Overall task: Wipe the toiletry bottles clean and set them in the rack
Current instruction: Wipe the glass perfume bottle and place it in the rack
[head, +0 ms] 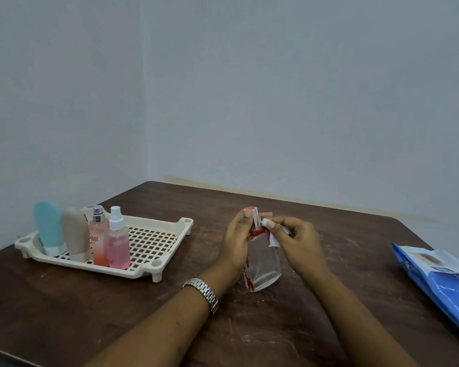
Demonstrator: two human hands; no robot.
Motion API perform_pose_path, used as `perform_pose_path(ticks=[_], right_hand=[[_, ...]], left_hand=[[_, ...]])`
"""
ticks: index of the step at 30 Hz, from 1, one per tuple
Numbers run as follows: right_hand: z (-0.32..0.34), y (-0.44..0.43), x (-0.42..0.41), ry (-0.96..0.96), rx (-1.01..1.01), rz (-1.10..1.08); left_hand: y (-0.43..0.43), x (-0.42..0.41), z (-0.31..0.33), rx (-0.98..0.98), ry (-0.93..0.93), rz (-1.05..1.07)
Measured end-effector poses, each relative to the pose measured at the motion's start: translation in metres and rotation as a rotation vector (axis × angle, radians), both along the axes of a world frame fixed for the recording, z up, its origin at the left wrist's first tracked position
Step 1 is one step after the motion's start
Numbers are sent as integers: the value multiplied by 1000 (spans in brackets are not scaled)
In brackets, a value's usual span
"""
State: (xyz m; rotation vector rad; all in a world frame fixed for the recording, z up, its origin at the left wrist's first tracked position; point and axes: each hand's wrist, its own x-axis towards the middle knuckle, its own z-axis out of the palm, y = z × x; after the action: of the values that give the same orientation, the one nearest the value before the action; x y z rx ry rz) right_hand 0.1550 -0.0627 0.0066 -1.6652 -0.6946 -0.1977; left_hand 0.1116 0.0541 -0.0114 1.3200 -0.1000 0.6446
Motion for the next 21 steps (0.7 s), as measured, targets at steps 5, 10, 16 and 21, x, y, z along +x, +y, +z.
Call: perform_pose_path(ticks=[5, 10, 16, 21], right_hand=[[0, -2, -2, 58, -23, 11], [-3, -3, 3, 73, -171, -62], [-12, -4, 7, 72, -497, -30], [-10, 0, -1, 495, -170, 145]], left_hand=[[3, 2, -2, -100, 52, 0], [7, 4, -4, -215, 107, 48], [22, 8, -1, -380, 140, 150], [27, 9, 5, -569, 98, 149]])
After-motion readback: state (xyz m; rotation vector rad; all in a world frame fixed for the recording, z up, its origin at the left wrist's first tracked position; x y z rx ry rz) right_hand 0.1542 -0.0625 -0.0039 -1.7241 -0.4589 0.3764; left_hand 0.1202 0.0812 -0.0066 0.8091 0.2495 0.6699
